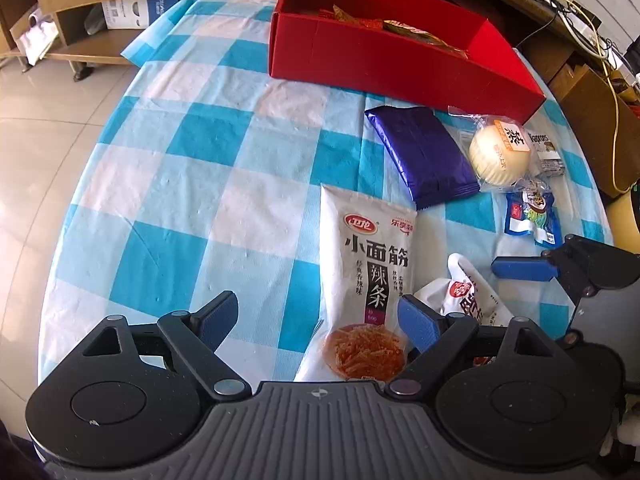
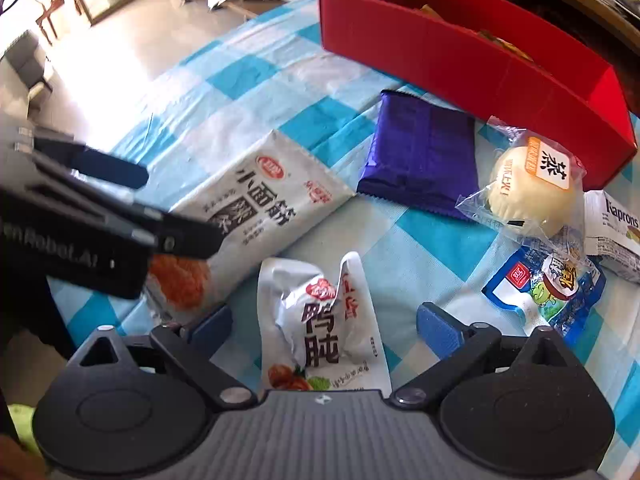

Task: Organize snacks
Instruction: 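Grasp the white spicy-strip bag with the left gripper while the right gripper grasps the duck-neck bag, then carry the spicy-strip bag and duck-neck bag over the red box with both grippers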

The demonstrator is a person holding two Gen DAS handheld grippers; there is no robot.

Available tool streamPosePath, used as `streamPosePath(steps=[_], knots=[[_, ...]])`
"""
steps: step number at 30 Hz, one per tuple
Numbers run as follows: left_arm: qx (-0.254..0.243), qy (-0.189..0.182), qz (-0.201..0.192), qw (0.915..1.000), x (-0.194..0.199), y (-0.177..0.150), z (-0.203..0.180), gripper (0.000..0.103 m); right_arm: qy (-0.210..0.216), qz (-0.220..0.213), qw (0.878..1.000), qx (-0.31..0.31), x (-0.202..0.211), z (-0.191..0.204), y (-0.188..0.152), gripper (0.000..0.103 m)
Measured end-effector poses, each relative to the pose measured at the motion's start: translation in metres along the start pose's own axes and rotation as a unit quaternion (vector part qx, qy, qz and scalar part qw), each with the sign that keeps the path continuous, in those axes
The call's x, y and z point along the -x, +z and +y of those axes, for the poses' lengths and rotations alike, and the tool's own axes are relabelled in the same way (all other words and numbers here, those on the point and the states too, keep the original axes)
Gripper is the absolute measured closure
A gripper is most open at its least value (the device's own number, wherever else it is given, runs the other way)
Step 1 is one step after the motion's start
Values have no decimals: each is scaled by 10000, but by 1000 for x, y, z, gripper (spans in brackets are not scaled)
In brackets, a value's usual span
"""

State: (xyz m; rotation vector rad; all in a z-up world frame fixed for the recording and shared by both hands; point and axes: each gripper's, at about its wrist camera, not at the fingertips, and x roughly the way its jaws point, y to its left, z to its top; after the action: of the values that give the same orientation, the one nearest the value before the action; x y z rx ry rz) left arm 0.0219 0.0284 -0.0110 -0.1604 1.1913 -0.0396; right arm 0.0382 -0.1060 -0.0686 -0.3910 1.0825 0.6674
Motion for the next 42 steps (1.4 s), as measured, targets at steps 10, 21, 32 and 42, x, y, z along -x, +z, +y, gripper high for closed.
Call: streamPosePath(steps=[10,21,32,42], knots=[[-605,23,31,9982,-4,6,-27,11,-206,-115,9988,-433,31,-19,-12,37],[-1264,529,258,9902,-33,1,-50,9,-624,-313,9922,-1035,46,-59,-15,37],[-1560,439,19,9868,-18,-3,-61,50,-707,-459,9927,-864,51,-49,-10,37],[-1805,503,-347,9817,-5,-3,-70,52,-760,-551,9925,-784,53,-46,-9,37]])
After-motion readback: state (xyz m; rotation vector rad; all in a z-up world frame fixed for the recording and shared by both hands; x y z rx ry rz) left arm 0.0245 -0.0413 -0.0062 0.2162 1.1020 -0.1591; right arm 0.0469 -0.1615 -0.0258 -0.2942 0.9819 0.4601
